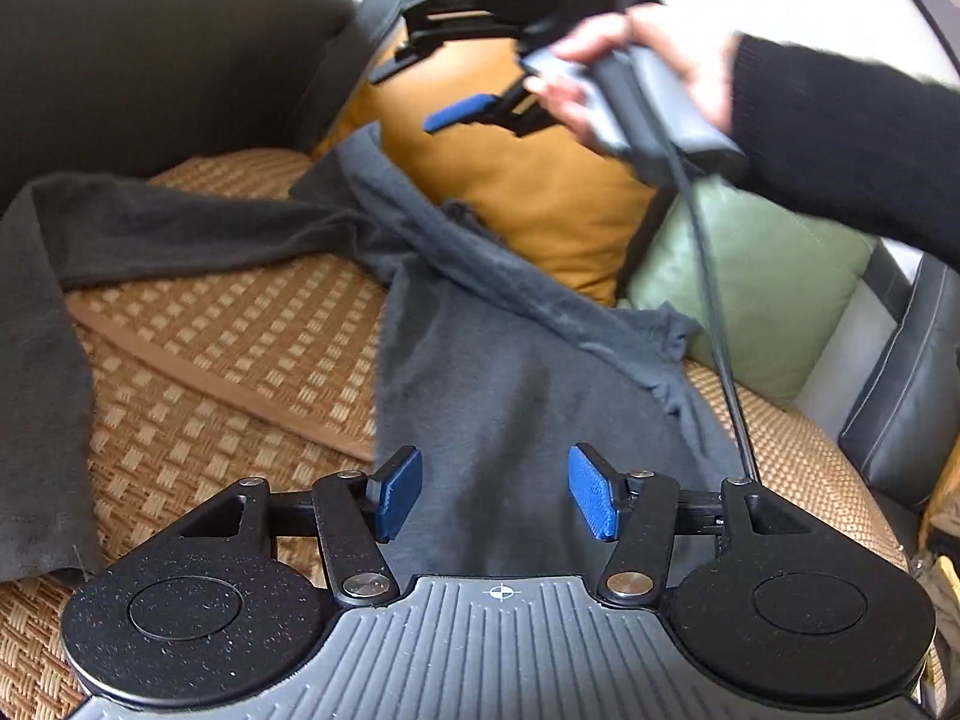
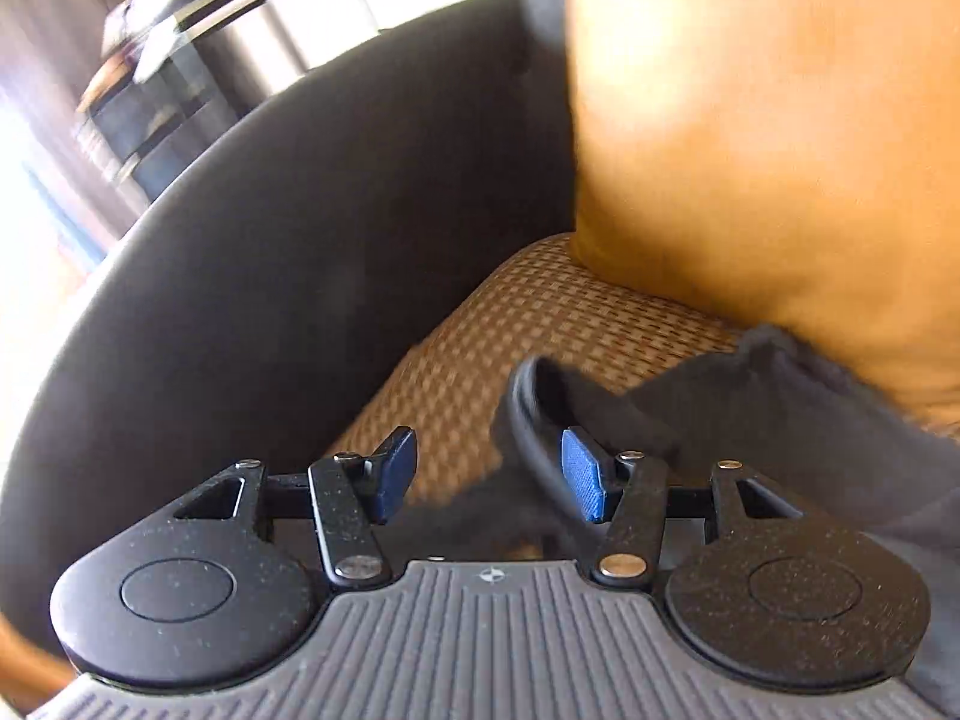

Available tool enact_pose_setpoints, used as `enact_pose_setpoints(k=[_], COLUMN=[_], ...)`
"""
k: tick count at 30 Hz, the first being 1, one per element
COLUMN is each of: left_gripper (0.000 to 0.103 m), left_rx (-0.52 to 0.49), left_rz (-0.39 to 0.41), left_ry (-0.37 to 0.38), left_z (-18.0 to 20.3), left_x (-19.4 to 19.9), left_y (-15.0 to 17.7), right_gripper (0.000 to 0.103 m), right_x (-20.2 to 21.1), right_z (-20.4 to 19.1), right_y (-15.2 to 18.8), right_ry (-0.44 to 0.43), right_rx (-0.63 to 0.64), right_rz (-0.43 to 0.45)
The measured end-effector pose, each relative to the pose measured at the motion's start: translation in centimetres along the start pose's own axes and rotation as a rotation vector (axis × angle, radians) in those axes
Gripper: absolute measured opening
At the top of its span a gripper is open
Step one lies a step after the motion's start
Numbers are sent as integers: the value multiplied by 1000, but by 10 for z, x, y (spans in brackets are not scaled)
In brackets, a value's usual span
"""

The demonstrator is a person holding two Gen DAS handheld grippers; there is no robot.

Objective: Fold clothes
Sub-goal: 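Grasp the other sleeve with the right gripper and lift it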

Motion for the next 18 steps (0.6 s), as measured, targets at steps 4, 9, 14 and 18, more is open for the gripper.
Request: enact_pose_setpoints(k=[4, 9, 14, 18], left_gripper=[69, 69, 69, 73], left_rx=[35, 52, 45, 42], left_rz=[-18, -34, -33, -31], left_ry=[35, 28, 39, 51], left_z=[-11, -17, 2, 24], left_x=[-4, -8, -10, -14], left_y=[6, 8, 2, -5], right_gripper=[59, 5, 5, 5], right_x=[-43, -60, 3, 109], right_z=[17, 21, 24, 34], right_y=[-7, -10, -26, -39], right_ry=[2, 28, 12, 24], right_rx=[-135, -135, -107, -62], right_rz=[-14, 7, 112, 216])
Point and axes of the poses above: each gripper's, at about its wrist camera, not at the fingertips, and x roughly against the way its jaws point, z to its right, y to its underside, the point moved 7 cm from there along -x, roughly the way its jaws point, and after that the axes turned 3 degrees about x, right-handed, at the moved point
